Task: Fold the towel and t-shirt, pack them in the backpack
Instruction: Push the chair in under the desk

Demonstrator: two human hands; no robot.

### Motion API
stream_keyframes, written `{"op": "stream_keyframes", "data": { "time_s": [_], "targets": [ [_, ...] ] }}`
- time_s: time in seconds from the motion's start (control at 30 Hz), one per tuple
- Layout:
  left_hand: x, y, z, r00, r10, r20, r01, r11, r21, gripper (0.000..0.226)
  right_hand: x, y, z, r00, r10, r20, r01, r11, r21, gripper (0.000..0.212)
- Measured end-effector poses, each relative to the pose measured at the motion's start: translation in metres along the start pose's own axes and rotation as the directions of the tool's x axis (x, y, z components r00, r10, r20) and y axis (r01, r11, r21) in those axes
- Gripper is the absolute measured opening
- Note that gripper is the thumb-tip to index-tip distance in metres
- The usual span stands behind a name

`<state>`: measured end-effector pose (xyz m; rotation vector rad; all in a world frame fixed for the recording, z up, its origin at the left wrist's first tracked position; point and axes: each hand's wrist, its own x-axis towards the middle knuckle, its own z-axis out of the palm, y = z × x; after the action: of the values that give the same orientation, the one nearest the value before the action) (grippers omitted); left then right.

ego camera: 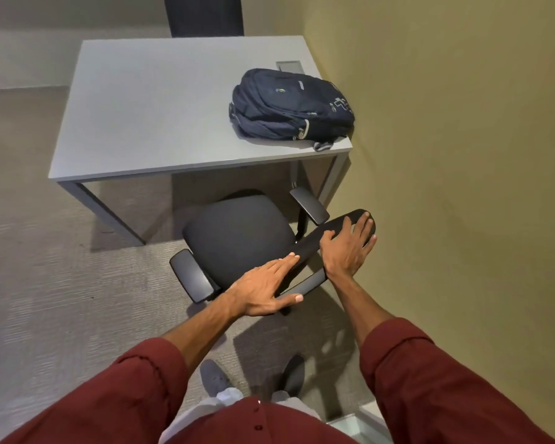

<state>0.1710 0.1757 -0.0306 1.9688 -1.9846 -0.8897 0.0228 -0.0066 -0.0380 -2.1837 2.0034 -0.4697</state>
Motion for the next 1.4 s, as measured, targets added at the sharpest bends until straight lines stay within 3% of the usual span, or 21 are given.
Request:
{"op": "stream_keyframes", "data": {
  "time_s": [0.1,0.17,0.27,0.4,0.5,0.63,0.7,0.77,0.83,0.87,0.97,1.1,1.17,1.27,1.4],
  "targets": [
    [-0.009,-0.009,-0.004,0.994,-0.105,-0.015,0.105,0.994,0.032,0.102,-0.012,-0.022,0.002,1.0,0.025,-0.007,-0.025,1.0,0.014,0.067],
    [-0.014,-0.011,-0.007,0.977,-0.178,-0.118,0.192,0.974,0.12,0.092,-0.019,-0.036,0.005,0.999,0.048,-0.008,-0.047,0.999,0.014,0.074],
    [-0.022,-0.018,-0.008,0.833,-0.345,-0.433,0.466,0.859,0.212,0.084,-0.03,-0.057,0.009,0.998,0.055,-0.012,-0.054,0.998,0.038,0.078],
    [-0.031,-0.03,-0.013,0.687,-0.546,-0.479,0.672,0.729,0.132,0.085,-0.046,-0.084,0.014,0.999,0.046,-0.016,-0.045,0.997,0.057,0.071],
    [-0.039,-0.045,-0.029,0.659,-0.572,-0.488,0.668,0.743,0.032,0.08,-0.054,-0.098,0.02,1.0,-0.003,-0.002,0.003,0.999,0.042,0.059],
    [-0.048,-0.067,-0.045,0.667,-0.503,-0.549,0.588,0.809,-0.028,0.075,-0.057,-0.106,0.033,0.973,-0.221,0.068,0.224,0.974,-0.034,0.054],
    [-0.05,-0.079,-0.05,0.648,-0.522,-0.555,0.602,0.797,-0.047,0.076,-0.051,-0.105,0.033,0.892,-0.408,0.194,0.42,0.907,-0.023,0.063],
    [-0.054,-0.093,-0.054,0.621,-0.545,-0.564,0.622,0.78,-0.07,0.077,-0.034,-0.1,0.027,0.729,-0.602,0.326,0.616,0.785,0.072,0.061],
    [-0.061,-0.107,-0.058,0.598,-0.547,-0.586,0.634,0.77,-0.071,0.076,-0.015,-0.094,0.022,0.59,-0.711,0.383,0.733,0.67,0.116,0.053],
    [-0.064,-0.112,-0.061,0.589,-0.536,-0.605,0.634,0.771,-0.065,0.074,-0.009,-0.093,0.02,0.576,-0.724,0.379,0.75,0.653,0.108,0.05],
    [-0.073,-0.131,-0.078,0.535,-0.515,-0.67,0.642,0.763,-0.073,0.069,-0.012,-0.105,0.02,0.67,-0.676,0.309,0.69,0.72,0.078,0.044],
    [-0.072,-0.137,-0.076,0.333,-0.633,-0.699,0.736,0.638,-0.228,0.065,-0.037,-0.124,0.025,0.739,-0.625,0.25,0.641,0.767,0.022,0.041],
    [-0.072,-0.128,-0.059,0.335,-0.624,-0.706,0.7,0.666,-0.257,0.06,-0.04,-0.125,0.026,0.747,-0.618,0.243,0.636,0.772,0.007,0.04],
    [-0.067,-0.132,-0.061,0.413,-0.609,-0.677,0.661,0.712,-0.237,0.052,-0.033,-0.134,0.029,0.761,-0.589,0.272,0.614,0.789,-0.009,0.042],
    [-0.062,-0.143,-0.069,0.465,-0.638,-0.614,0.698,0.691,-0.19,0.059,-0.024,-0.159,0.033,0.825,-0.462,0.327,0.502,0.864,-0.046,0.058]
  ]
}}
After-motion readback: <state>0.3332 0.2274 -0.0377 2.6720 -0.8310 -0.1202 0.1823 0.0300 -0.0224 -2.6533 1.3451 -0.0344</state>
